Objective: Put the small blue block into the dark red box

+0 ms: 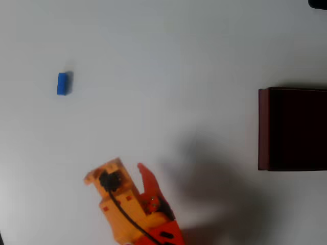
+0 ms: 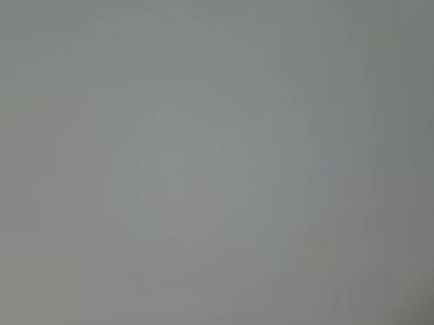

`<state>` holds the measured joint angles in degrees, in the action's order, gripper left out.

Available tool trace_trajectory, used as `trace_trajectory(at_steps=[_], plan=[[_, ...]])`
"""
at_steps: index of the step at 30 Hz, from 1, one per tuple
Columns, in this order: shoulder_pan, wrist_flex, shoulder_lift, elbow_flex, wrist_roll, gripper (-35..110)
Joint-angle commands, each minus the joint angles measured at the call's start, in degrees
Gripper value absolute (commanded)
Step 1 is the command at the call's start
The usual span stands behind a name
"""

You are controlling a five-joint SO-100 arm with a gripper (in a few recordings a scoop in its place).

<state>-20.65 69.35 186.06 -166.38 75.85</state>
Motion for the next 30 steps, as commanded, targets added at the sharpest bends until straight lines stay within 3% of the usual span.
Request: trace_trajectory(at_steps=[1,9,17,24,30], plan=[[-1.6,-5.9,-10.3,5.1,14.9,16],[-6.2,-4.1,-51.7,30.9,39.0,17],[-11.9,-4.2,-74.5,46.7,54.6,19],[-14.2,-3.7,-90.7,61.5,59.6,20],[-14.5,5.0,-104.1,81.7,59.6,21]])
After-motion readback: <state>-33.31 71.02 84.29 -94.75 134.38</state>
